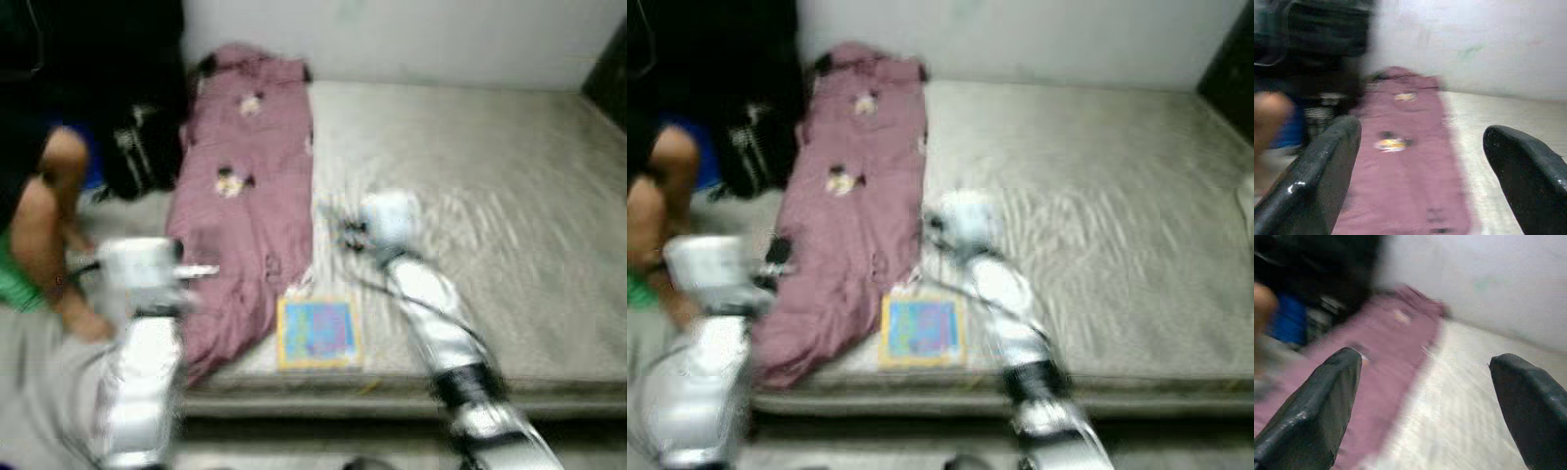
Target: Clean up the room
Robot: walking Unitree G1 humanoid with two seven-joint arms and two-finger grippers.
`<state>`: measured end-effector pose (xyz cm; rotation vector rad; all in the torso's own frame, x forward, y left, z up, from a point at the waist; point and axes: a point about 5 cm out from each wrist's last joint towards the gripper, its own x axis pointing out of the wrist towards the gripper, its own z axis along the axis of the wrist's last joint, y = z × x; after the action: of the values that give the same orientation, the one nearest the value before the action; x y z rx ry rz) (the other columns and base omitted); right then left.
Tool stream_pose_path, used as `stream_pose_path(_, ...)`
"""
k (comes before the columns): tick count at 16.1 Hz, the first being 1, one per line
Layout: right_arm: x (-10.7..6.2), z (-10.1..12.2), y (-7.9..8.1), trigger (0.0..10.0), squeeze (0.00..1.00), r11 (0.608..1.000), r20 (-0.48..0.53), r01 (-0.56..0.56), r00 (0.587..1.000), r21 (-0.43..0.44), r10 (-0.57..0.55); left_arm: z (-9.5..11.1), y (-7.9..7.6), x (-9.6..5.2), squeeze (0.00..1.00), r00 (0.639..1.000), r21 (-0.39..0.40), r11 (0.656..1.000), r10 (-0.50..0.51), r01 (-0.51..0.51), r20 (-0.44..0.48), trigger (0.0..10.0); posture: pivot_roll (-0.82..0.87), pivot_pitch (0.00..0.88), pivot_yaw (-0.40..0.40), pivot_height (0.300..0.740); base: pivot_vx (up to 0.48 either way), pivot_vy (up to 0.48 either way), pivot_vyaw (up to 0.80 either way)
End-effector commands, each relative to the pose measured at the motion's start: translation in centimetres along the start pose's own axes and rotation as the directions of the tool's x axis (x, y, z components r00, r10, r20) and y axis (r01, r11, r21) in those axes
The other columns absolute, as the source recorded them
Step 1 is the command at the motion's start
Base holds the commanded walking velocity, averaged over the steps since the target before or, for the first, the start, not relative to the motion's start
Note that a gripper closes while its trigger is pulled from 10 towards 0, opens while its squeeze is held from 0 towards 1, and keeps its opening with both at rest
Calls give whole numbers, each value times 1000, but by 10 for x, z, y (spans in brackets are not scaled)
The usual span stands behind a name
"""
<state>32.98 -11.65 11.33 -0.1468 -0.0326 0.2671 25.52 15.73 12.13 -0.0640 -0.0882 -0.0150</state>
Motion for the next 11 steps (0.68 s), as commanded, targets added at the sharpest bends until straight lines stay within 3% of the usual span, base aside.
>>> stream_pose_path(1,6,10,16,10000,0,999,41,-45,998,17,45,-1,16,-3,0,998,41,998,54,-54,-12,10000,112,0,-33,740,0,0,0)
stream_pose_path(8,6,10,16,10000,0,999,39,-48,998,20,47,0,17,-2,0,997,67,995,77,-76,-14,10000,113,0,-34,740,0,0,0)
stream_pose_path(11,6,9,16,10000,0,999,38,-51,998,18,50,-1,16,-2,0,997,64,995,75,-74,-14,10000,112,0,-36,740,0,-295,0)
